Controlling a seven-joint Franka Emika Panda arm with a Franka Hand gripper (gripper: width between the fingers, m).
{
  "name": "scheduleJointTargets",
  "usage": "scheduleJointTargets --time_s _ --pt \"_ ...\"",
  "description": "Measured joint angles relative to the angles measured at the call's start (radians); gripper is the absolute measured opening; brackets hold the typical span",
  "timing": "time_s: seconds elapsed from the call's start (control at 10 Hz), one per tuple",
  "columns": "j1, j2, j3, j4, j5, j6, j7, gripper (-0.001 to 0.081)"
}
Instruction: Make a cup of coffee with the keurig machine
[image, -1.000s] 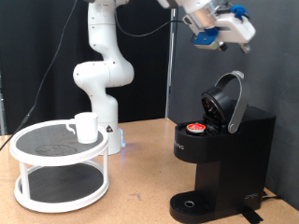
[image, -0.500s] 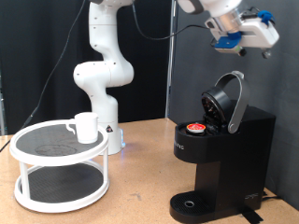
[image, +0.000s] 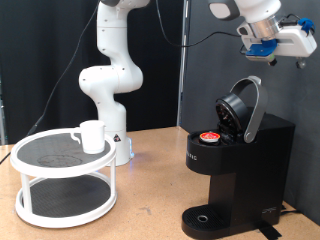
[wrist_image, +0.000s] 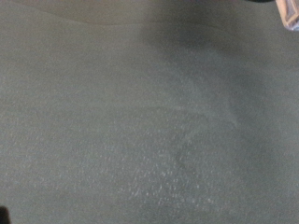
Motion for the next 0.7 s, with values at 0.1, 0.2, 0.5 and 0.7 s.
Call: scheduleJointTargets --time_s 0.1,0.2,0.5,0.7 --pt "-0.005 -0.004 -0.003 0.0 -0.008 -0.015 -0.021 0.0732" --pt "-0.011 -0.009 -0.012 -0.001 -0.015 -0.039 -0.039 0.0578" --pt "-0.043 -0.011 -0.038 -0.017 -0.055 -0.096 -0.051 0.0406" --pt "-0.06 -0.009 -0.05 -0.043 -0.076 -0.097 -0.051 0.0205"
